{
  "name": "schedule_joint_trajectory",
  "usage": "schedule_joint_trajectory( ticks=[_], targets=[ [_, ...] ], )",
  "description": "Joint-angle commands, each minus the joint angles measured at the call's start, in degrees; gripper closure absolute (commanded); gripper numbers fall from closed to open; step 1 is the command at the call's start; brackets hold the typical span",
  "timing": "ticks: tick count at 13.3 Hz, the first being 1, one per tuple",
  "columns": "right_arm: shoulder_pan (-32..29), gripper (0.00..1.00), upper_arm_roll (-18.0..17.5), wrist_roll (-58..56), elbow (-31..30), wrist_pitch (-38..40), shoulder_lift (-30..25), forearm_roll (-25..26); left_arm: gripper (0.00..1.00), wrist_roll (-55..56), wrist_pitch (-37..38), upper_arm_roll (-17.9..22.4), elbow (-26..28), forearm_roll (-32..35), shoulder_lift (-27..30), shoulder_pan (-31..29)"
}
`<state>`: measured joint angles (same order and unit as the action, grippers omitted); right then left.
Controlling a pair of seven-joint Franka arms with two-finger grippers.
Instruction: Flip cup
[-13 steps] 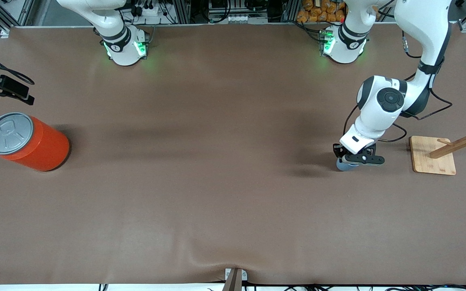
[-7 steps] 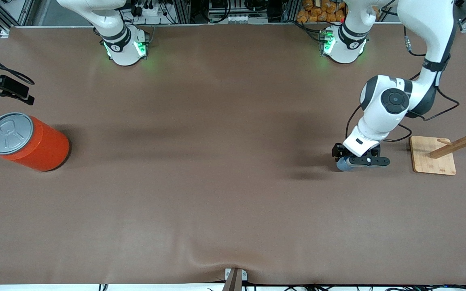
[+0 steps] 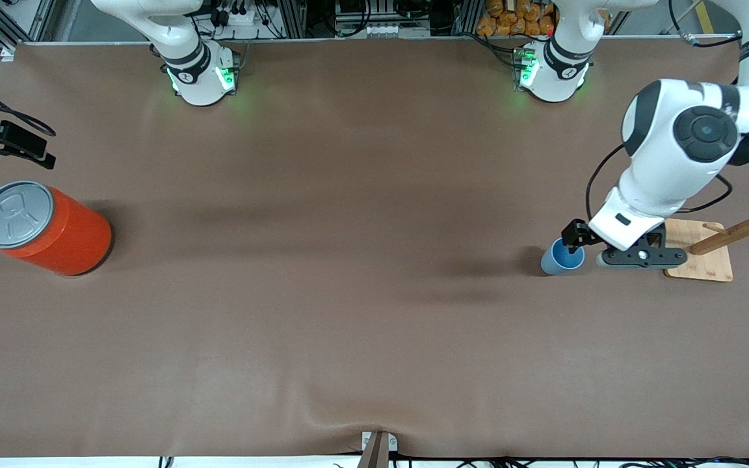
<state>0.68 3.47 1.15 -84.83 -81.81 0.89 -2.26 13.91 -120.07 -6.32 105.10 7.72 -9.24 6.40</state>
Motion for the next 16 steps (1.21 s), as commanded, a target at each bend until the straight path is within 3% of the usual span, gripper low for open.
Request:
schedule_joint_trajectory(
  ticks=[1, 5, 9, 13, 16],
  targets=[
    [0.4, 0.0, 0.1, -0.5, 0.8, 0.2, 0.3, 0.3, 0.0, 1.1, 1.4, 0.0, -2.2, 0.9, -0.6, -0.4],
    [0.4, 0.0, 0.1, -0.5, 0.8, 0.2, 0.3, 0.3, 0.0, -0.1, 5.4, 0.4, -6.0, 0.9, -0.6, -0.6],
    [0.4, 0.0, 0.1, -0.5, 0.8, 0.2, 0.3, 0.3, 0.0, -5.3, 11.0, 0.6, -6.4, -0.9, 4.7, -2.1],
    [0.4, 0.0, 0.1, -0.4, 0.8, 0.2, 0.3, 0.2, 0.0, -12.1, 20.4, 6.0, -6.5, -3.1, 12.2, -1.1],
    [0.4, 0.0, 0.1, -0.4, 0.8, 0.2, 0.3, 0.2, 0.0, -13.2, 24.9, 7.6, -6.5, -4.7, 15.6, -1.1]
  ],
)
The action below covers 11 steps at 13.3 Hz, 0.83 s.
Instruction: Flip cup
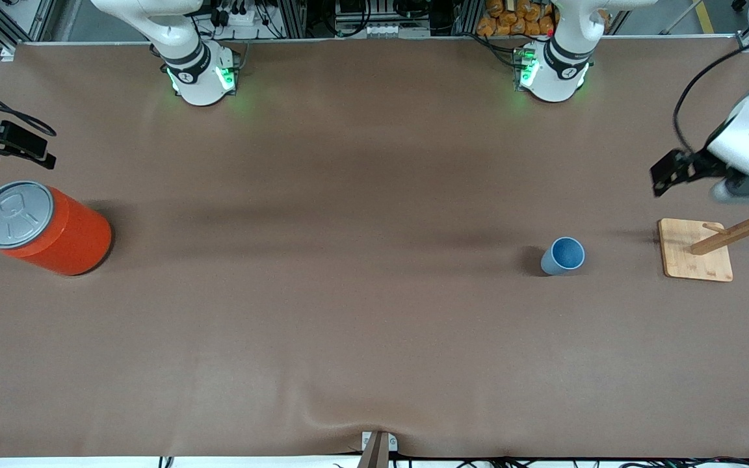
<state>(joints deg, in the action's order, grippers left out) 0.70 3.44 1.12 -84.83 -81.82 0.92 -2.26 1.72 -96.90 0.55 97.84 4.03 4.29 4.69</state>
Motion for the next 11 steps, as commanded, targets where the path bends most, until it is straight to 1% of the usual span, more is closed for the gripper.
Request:
schedule_joint_trajectory(
  ticks=[1, 3, 6, 7, 9, 11],
  targets=[
    [0.4, 0.0, 0.2, -0.3, 0.8, 0.3, 0.3, 0.2, 0.0, -0.9, 1.8, 1.2, -0.3, -0.7, 1.9, 0.7],
    [0.4, 0.0, 0.2, -0.3, 0.8, 0.3, 0.3, 0.2, 0.0, -2.5, 1.9, 1.3, -2.2, -0.3, 1.1, 0.8],
    [0.4, 0.0, 0.2, -0.3, 0.8, 0.3, 0.3, 0.2, 0.0, -8.0, 2.1, 5.1, -3.3, -0.3, 1.2, 0.9],
    [0.4, 0.0, 0.2, -0.3, 0.8, 0.3, 0.3, 0.2, 0.0, -8.2, 2.5, 5.8, -3.4, -0.3, 1.2, 1.1],
    [0.4, 0.0, 0.2, -0.3, 0.8, 0.3, 0.3, 0.2, 0.0, -8.5, 3.1, 6.6, -4.5, -0.2, 1.2, 1.2],
    [0.4, 0.0, 0.2, -0.3, 0.8, 0.3, 0.3, 0.2, 0.0, -8.5, 6.1, 6.6, -7.5, -0.3, 0.7, 1.3]
  ],
)
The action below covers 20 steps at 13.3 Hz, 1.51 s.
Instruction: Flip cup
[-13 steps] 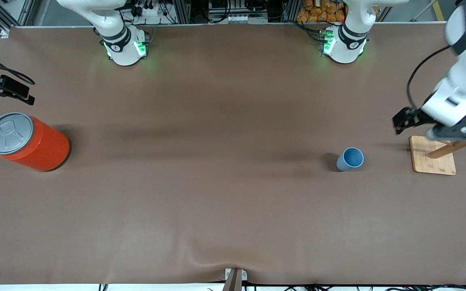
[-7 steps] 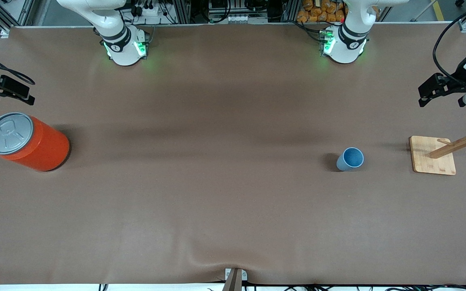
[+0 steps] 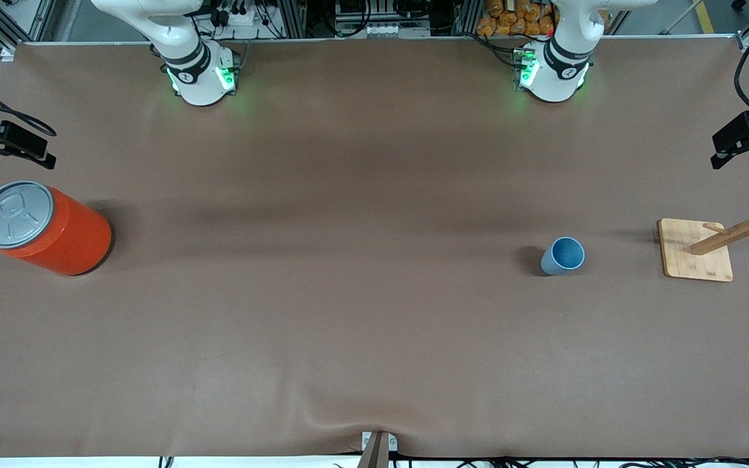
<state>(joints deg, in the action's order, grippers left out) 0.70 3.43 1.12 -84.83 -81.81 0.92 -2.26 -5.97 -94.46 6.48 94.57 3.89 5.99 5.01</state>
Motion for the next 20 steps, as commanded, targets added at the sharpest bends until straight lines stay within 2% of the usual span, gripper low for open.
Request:
schedule_joint_trajectory(
  ticks=[1, 4, 7, 15, 20],
  targets=[
    [0.4, 0.0, 0.2, -0.3, 0.8, 0.3, 0.3, 0.2, 0.0, -0.5, 4.8, 0.6, -4.3, -0.6, -1.2, 1.0],
    [0.4, 0.0, 0.2, -0.3, 0.8, 0.3, 0.4, 0.2, 0.0, 5.6, 6.4, -0.7, -2.7, -0.9, -1.0, 1.9],
    [0.4, 0.0, 0.2, -0.3, 0.8, 0.3, 0.4, 0.2, 0.0, 3.4, 6.4, -1.2, -3.4, -1.0, -1.0, 1.9],
    [0.4, 0.0, 0.2, -0.3, 0.8, 0.2, 0.6, 0.1, 0.0, 9.7, 6.5, -1.5, -3.2, -1.0, -1.0, 1.8],
    [0.4, 0.0, 0.2, -0.3, 0.8, 0.2, 0.8, 0.1, 0.0, 9.4, 6.6, -1.5, -3.0, -1.1, -1.2, 1.8]
  ],
)
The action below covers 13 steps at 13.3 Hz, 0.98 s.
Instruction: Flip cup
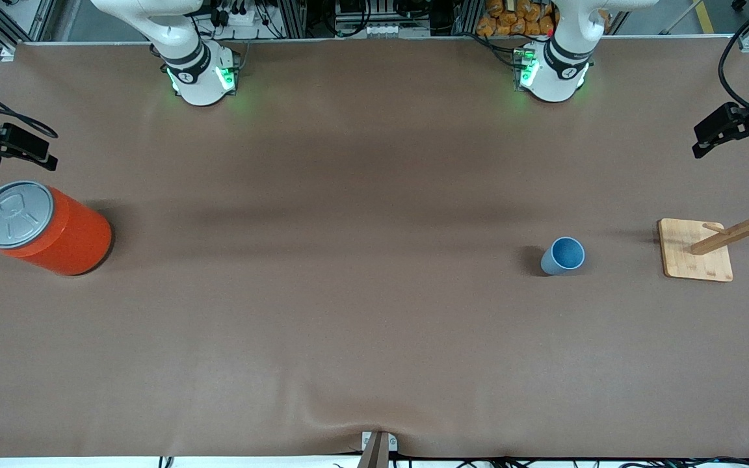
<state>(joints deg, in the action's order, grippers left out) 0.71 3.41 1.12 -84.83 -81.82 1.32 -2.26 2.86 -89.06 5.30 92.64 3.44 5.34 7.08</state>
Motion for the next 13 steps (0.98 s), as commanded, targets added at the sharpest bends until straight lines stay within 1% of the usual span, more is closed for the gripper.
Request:
schedule_joint_trajectory(
  ticks=[1, 2, 4, 13],
  targets=[
    [0.4, 0.0, 0.2, -0.3, 0.8, 0.2, 0.4, 0.1, 0.0, 0.4, 2.2, -0.4, -1.2, -0.8, -0.7, -0.1],
    [0.4, 0.0, 0.2, -0.3, 0.8, 0.2, 0.4, 0.1, 0.0, 0.1, 2.7, -0.3, -1.3, -3.0, -0.8, -0.2],
    [0.4, 0.0, 0.2, -0.3, 0.8, 0.2, 0.4, 0.1, 0.0, -0.7, 2.8, -0.3, -1.1, -4.2, -0.8, -0.3],
    [0.3, 0.0, 0.2, -0.3, 0.8, 0.2, 0.4, 0.1, 0.0, -0.5, 3.3, -0.2, -1.5, -3.8, -1.9, -0.5]
  ],
)
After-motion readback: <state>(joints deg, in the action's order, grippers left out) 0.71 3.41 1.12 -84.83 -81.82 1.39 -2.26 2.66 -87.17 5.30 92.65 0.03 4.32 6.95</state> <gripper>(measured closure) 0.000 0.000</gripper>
